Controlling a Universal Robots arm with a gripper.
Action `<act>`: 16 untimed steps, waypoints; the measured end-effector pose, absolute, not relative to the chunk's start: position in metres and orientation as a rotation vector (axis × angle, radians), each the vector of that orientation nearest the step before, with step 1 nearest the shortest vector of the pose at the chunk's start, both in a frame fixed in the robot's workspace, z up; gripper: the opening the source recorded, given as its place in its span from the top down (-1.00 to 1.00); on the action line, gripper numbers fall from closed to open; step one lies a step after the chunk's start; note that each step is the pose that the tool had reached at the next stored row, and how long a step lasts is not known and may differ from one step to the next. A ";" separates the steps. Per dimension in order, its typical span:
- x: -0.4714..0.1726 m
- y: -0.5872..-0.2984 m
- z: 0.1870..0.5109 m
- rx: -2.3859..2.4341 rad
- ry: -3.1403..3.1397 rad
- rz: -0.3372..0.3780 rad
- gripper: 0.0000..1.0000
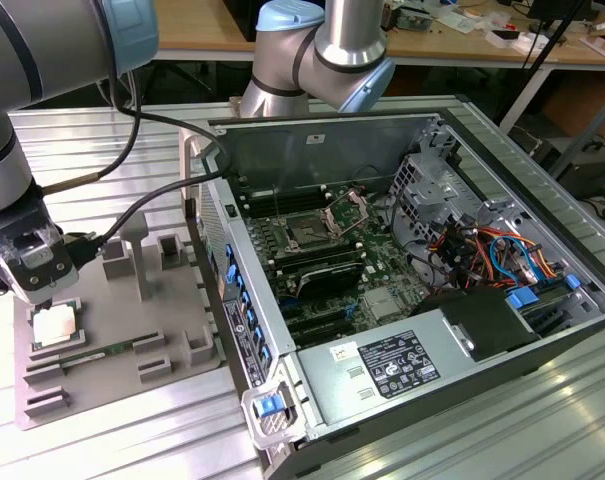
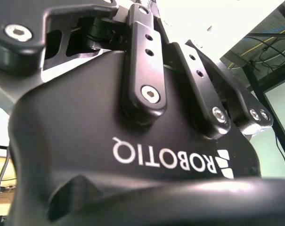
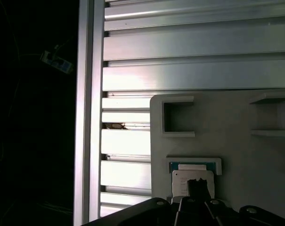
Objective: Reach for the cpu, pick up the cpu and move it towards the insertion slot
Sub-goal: 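Reach for the cpu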
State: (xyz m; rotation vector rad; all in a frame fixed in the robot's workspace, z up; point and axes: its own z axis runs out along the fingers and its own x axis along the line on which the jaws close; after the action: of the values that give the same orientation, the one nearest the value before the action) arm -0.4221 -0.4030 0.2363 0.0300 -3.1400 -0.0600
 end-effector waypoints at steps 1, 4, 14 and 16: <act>-0.422 -0.403 0.236 0.030 -3.140 -0.060 0.79; -0.422 -0.403 0.235 0.030 -3.140 -0.060 0.79; -0.422 -0.406 0.233 0.030 -3.140 -0.060 0.79; -0.422 -0.409 0.233 0.030 -3.140 -0.060 0.79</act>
State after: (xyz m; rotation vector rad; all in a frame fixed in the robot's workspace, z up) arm -0.4221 -0.4086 0.2325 0.0300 -3.1400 -0.0600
